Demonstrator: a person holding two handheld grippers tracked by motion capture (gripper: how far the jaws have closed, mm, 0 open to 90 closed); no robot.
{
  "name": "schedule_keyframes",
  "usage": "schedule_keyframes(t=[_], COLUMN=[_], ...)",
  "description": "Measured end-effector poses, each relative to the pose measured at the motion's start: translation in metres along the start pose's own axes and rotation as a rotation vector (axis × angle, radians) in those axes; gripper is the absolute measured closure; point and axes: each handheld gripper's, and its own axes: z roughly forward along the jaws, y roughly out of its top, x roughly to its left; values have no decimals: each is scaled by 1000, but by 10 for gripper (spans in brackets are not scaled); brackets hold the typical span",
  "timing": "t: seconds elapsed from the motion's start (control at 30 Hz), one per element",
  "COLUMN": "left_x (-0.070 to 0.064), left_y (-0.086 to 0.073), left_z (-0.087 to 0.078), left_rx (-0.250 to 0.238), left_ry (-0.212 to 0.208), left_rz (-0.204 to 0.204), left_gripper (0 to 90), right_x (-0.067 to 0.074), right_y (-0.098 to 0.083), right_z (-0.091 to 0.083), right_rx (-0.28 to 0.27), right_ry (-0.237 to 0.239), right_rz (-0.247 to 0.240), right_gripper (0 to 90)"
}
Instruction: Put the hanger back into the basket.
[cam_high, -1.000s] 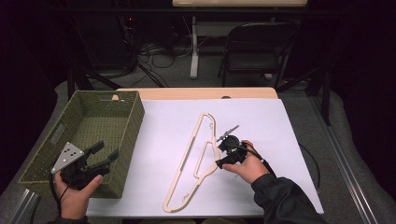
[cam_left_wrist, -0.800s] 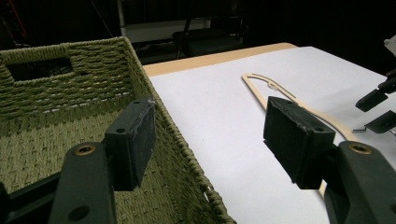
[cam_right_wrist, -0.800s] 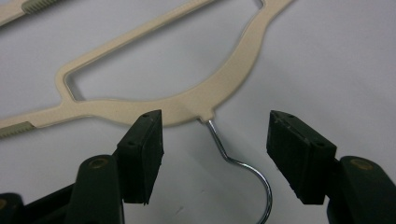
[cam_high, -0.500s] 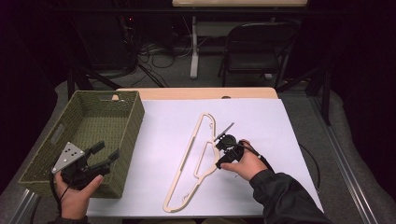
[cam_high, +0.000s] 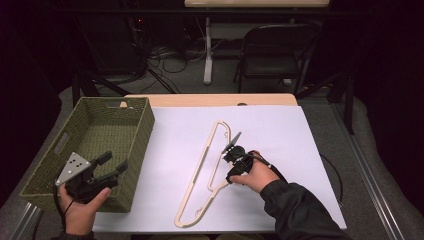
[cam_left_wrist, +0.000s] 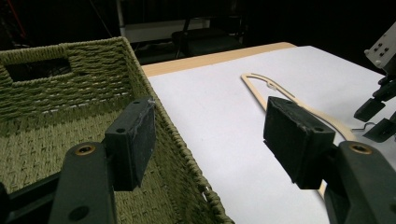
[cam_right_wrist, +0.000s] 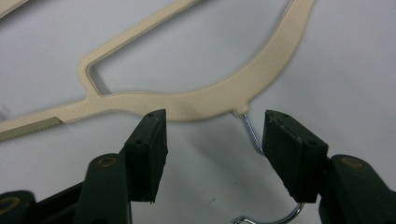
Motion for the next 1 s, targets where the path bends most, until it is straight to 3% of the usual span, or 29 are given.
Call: schedule_keyframes(t=[0.2, 0.23, 0.33, 0.43, 0.5, 0.63, 0.67, 0.7, 0.77, 0.83, 1.0], left_x=[0, 0, 0, 0, 0, 0, 0, 0, 1, 0, 0], left_y=[0, 0, 0, 0, 0, 0, 0, 0, 0, 0, -1], left_z=[0, 0, 0, 0, 0, 0, 0, 0, 0, 0, 1], left_rx=[0, 0, -1, 0, 1, 0, -1, 0, 2, 2, 2], left_ry=[-3, -3, -3, -4, -4, -4, -4, -5, -5, -5, -7], left_rz=[-3, -4, -4, -4, -4, -4, -4, -5, -5, -5, -3], left_gripper=[344, 345, 344, 344, 344, 344, 344, 344, 344, 344, 345], right_x=[4, 5, 7, 11, 13, 16, 16, 18, 20, 22, 28], right_y=[3, 4, 6, 8, 11, 13, 13, 15, 16, 17, 20], right_z=[6, 5, 5, 8, 5, 13, 13, 12, 14, 15, 18], right_rx=[-20, 5, 2, -50, -3, -44, -44, -6, -14, -21, -35], right_ry=[15, 4, 11, 16, 11, 26, 26, 22, 38, 18, 46], right_rz=[2, -8, -15, -7, -28, -44, -44, -48, -48, -61, -73], right_gripper=[403, 404, 404, 404, 404, 404, 404, 404, 405, 405, 405])
